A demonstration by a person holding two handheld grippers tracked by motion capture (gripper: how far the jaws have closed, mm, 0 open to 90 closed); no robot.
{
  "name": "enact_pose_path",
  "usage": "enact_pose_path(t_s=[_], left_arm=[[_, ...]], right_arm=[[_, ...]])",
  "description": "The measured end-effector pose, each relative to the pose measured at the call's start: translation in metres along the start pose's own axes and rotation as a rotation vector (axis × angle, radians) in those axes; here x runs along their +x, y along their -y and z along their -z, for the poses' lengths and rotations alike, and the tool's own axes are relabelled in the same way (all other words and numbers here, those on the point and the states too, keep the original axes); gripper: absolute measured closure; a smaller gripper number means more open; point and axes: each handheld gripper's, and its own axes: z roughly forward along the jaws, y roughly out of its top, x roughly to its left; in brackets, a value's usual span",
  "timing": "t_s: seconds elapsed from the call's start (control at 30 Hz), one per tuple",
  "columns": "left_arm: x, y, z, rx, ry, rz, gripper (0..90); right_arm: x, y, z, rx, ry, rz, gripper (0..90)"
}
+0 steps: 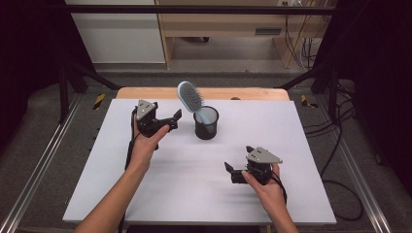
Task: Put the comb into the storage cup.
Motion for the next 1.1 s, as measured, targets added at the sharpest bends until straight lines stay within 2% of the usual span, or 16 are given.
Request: enact_pose_path(t_s=[0.3, 0.83, 1.1], left_arm=[[-0.002, -0.001, 0.002, -0.008, 0.001, -0.011, 0.8], [-0.007, -0.006, 0.007, -0.014, 0.017, -0.066, 0.8], [-0.005, -0.010, 0.012, -0.030, 0.018, -0.068, 0.8]], right_arm=[[-0.001, 0.000, 0.000, -0.001, 0.001, -0.003, 3.8], [-0.001, 0.001, 0.000, 0.003, -0.003, -0.002, 3.8], [-0.001, 0.001, 0.000, 0.003, -0.001, -0.002, 3.8]])
